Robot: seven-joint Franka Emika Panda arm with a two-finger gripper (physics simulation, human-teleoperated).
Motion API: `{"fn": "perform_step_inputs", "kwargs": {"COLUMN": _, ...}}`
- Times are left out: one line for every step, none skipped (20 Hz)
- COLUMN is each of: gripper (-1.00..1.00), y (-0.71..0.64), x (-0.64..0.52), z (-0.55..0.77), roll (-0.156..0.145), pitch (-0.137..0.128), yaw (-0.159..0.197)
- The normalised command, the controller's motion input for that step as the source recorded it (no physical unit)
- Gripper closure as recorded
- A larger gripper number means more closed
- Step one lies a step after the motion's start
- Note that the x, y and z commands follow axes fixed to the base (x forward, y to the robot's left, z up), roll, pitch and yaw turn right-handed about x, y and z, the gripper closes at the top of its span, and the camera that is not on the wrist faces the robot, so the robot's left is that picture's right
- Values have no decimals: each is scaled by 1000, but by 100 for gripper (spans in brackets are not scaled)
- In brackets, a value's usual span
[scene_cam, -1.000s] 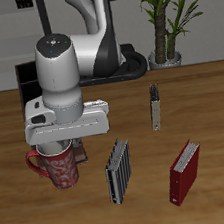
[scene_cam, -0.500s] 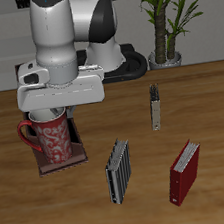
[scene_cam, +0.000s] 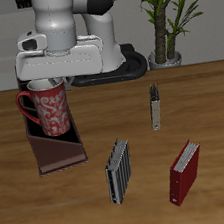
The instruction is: Place the red mug into the right desk caddy's left compartment and place the red book into the right desk caddy's front compartment
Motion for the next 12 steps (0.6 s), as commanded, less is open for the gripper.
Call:
{"fn": "perform_step_inputs", "kwargs": {"gripper": 100, "y": 67, "x": -771, "z": 587, "roll": -130, "pitch": -116, "yaw": -83}}
{"fn": "perform_step_inputs", "kwargs": {"gripper": 100, "y": 25, "x": -202, "z": 204, "roll": 81, "pitch": -68, "yaw": 23}}
{"fn": "perform_step_inputs", "kwargs": {"gripper": 100, "y": 112, "x": -493, "z": 307, "roll": 114, "pitch": -49, "yaw": -43}}
{"fn": "perform_step_inputs", "kwargs": {"gripper": 100, "y": 26, "x": -473, "z": 295, "roll": -65, "pitch": -76, "yaw": -44}}
{"fn": "perform_step_inputs", "kwargs": {"gripper": 100, "y": 244, "x": -484, "z": 140, "roll": 86, "pitch": -45, "yaw": 56}}
{"fn": "perform_step_inputs", "kwargs": {"gripper": 100, "y": 206, "x": -453, "z": 83, "roll": 76, "pitch": 7, "yaw": 0}}
{"fn": "perform_step_inputs", "kwargs": {"gripper": 100, "y": -19, "x": -320, "z": 114, "roll": -121, "pitch": -45, "yaw": -30}}
{"fn": "perform_step_inputs", "kwargs": {"gripper": 100, "y": 0, "x": 0, "z": 0, "roll": 0, "pitch": 0, "yaw": 0}}
{"fn": "perform_step_inputs", "kwargs": {"gripper": 100, "y": 317, "x": -915, "z": 177, "roll": 49, "pitch": -45, "yaw": -114}}
{"fn": "perform_step_inputs", "kwargs": {"gripper": 100, "y": 44, "x": -233, "z": -8, "roll": -46, "pitch": -6, "yaw": -49}}
{"fn": "perform_step_inputs", "kwargs": {"gripper": 100, "y": 177, "x": -284, "z": -10, "roll": 88, "pitch": 38, "yaw": -3}}
{"fn": "perform_step_inputs", "kwargs": {"gripper": 100, "y": -189, "x": 176, "z": 23, "roll": 0, "pitch": 0, "yaw": 0}}
